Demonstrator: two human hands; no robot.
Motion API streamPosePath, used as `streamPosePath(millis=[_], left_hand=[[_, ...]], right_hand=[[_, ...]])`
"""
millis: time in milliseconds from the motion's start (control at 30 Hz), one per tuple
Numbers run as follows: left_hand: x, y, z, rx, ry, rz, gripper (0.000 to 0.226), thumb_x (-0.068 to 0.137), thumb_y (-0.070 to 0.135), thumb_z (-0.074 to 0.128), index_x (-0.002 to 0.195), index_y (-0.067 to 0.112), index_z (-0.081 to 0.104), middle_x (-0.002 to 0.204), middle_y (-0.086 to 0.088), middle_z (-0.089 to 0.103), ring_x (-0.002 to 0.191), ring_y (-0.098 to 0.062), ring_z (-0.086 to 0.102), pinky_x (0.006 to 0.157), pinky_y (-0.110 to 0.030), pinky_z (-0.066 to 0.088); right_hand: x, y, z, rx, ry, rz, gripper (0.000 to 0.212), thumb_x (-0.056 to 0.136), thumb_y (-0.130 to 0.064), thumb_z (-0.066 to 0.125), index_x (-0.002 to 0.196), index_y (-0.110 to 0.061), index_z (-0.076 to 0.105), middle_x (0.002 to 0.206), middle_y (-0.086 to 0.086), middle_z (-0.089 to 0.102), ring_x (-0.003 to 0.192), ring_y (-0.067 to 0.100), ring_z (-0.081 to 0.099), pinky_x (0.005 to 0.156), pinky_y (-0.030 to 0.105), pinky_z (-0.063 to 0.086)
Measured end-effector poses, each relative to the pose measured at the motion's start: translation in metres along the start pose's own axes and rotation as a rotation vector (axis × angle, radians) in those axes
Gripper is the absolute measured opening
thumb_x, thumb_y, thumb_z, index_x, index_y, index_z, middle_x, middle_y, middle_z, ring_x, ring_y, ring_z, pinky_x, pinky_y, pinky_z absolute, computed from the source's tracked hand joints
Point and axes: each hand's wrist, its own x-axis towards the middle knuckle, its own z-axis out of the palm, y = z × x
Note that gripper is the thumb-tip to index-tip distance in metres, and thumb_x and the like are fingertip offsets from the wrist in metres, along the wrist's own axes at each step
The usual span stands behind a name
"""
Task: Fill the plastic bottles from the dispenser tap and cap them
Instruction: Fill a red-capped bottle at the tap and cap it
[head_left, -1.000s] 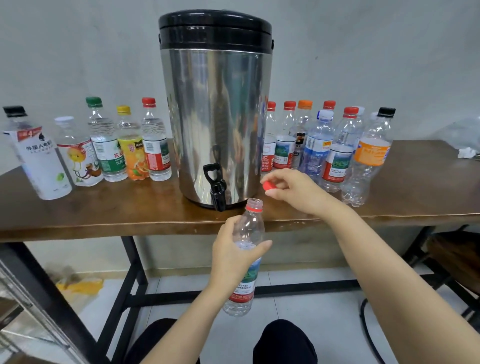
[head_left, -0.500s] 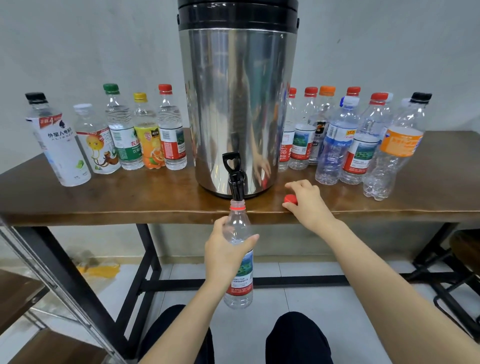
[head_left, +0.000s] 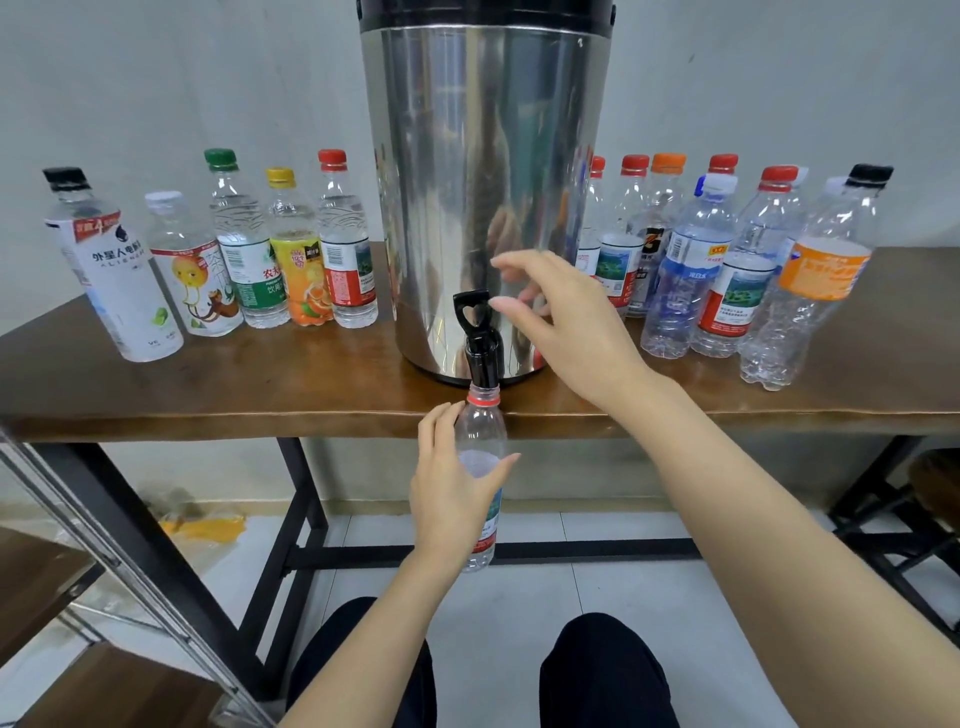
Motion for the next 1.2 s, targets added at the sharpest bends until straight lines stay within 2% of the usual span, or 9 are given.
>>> streamPosePath(millis=[233,433,533,667,733,867,933,1067,1200], left_hand=[[0.002,0.0,0.004,-0.029,-0.045,0.003,0.078,0.075,0.046,0.081,0.14,0.024,0.044,0.143,0.012,0.039,0.11,0.009,0.036,0.078,-0.002,0.026],[0.003,-0.004,0.004,-0.058,-0.021,0.003,0.076,0.072,0.048,0.082,0.136,0.025,0.049,0.137,0.012,0.044,0.113,0.002,0.043,0.089,-0.016,0.038],[0.004,-0.005,0.004,-0.051,-0.003,0.013,0.075,0.071,0.046,0.084,0.134,0.023,0.052,0.135,0.01,0.047,0.111,0.002,0.045,0.09,-0.02,0.04],[0.005,-0.006,0.005,-0.064,-0.001,0.021,0.071,0.07,0.043,0.086,0.131,0.023,0.055,0.131,0.011,0.048,0.107,0.007,0.042,0.084,-0.001,0.03],[0.005,-0.008,0.005,-0.069,0.0,0.028,0.071,0.07,0.043,0.085,0.13,0.024,0.055,0.13,0.011,0.049,0.108,0.007,0.043,0.084,-0.001,0.03],[0.005,-0.009,0.006,-0.07,0.006,0.033,0.072,0.07,0.046,0.085,0.131,0.023,0.054,0.13,0.011,0.049,0.11,0.005,0.045,0.087,-0.004,0.032],[0.005,-0.009,0.006,-0.069,0.011,0.044,0.071,0.07,0.045,0.085,0.13,0.024,0.054,0.129,0.011,0.049,0.108,0.007,0.044,0.087,-0.002,0.032],[0.006,-0.009,0.006,-0.069,0.015,0.048,0.069,0.069,0.045,0.084,0.128,0.028,0.054,0.126,0.011,0.05,0.108,0.002,0.05,0.089,-0.015,0.043],[0.005,-0.01,0.006,-0.094,0.018,0.051,0.072,0.069,0.043,0.084,0.131,0.026,0.053,0.128,0.011,0.05,0.116,-0.002,0.051,0.095,-0.021,0.044]], right_hand=[[0.014,-0.016,0.004,-0.09,-0.097,-0.037,0.042,0.095,-0.025,0.062,0.136,-0.027,0.052,0.112,-0.008,0.06,0.087,0.006,0.053,0.081,0.037,0.053],[0.016,-0.015,0.009,-0.212,-0.157,-0.071,0.03,0.098,-0.02,0.057,0.127,-0.024,0.06,0.116,-0.004,0.06,0.106,0.014,0.05,0.084,0.041,0.049],[0.014,-0.012,0.017,-0.203,-0.085,-0.088,0.021,0.096,-0.017,0.058,0.116,-0.021,0.064,0.105,-0.005,0.062,0.102,0.015,0.048,0.078,0.042,0.048],[0.006,-0.007,0.026,-0.144,0.1,-0.149,0.012,0.088,-0.011,0.066,0.099,-0.017,0.068,0.093,-0.006,0.064,0.093,0.015,0.052,0.066,0.039,0.05],[-0.001,-0.004,0.028,-0.153,0.196,-0.218,0.007,0.085,-0.009,0.067,0.09,-0.014,0.067,0.087,-0.004,0.064,0.087,0.014,0.053,0.06,0.034,0.049],[-0.031,0.013,0.043,-0.182,0.332,-0.319,0.014,0.081,0.001,0.054,0.08,-0.005,0.066,0.082,0.004,0.065,0.079,0.023,0.057,0.059,0.037,0.049],[-0.043,0.019,0.048,-0.139,0.33,-0.296,0.008,0.087,-0.009,0.063,0.085,-0.004,0.068,0.091,0.004,0.069,0.086,0.022,0.059,0.066,0.034,0.053],[-0.047,0.008,0.054,-0.045,0.337,-0.12,0.046,0.083,-0.055,0.068,0.086,-0.009,0.067,0.104,0.0,0.065,0.098,0.016,0.054,0.068,0.018,0.044],[-0.048,0.007,0.06,0.086,0.393,-0.032,0.032,0.088,-0.042,0.067,0.085,-0.01,0.068,0.096,-0.001,0.065,0.094,0.018,0.057,0.072,0.03,0.048]])
